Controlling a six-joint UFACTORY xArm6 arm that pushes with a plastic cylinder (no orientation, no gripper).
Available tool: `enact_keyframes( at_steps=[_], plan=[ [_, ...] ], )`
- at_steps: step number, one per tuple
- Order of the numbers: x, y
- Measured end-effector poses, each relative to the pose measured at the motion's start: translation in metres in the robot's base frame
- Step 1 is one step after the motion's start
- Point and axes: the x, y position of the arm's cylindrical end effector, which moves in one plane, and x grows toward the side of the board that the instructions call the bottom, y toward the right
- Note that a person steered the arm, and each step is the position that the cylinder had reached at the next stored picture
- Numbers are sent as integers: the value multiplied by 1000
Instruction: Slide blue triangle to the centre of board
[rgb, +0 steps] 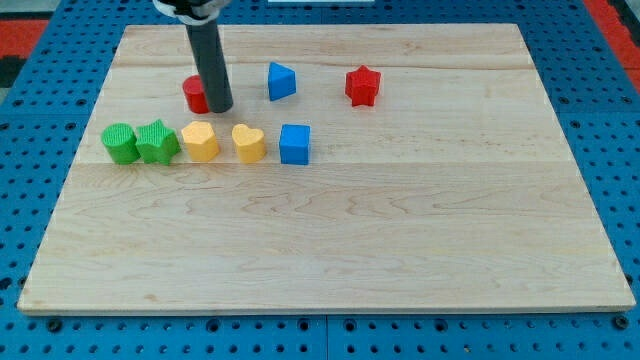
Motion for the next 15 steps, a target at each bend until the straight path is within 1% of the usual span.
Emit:
enact_keyframes(
  at_steps=[1, 2, 3, 4, 5, 8, 9, 10, 11, 13, 14, 15],
  plan=[
    [-4, -12],
    [-46, 10],
    [-50, 42],
    [-43, 71],
    [-49, 101],
    [-36, 154],
    [-42, 154],
    [-39, 169],
    [-17, 192],
    [26, 215],
    [38, 213],
    [38, 197]
  ],
)
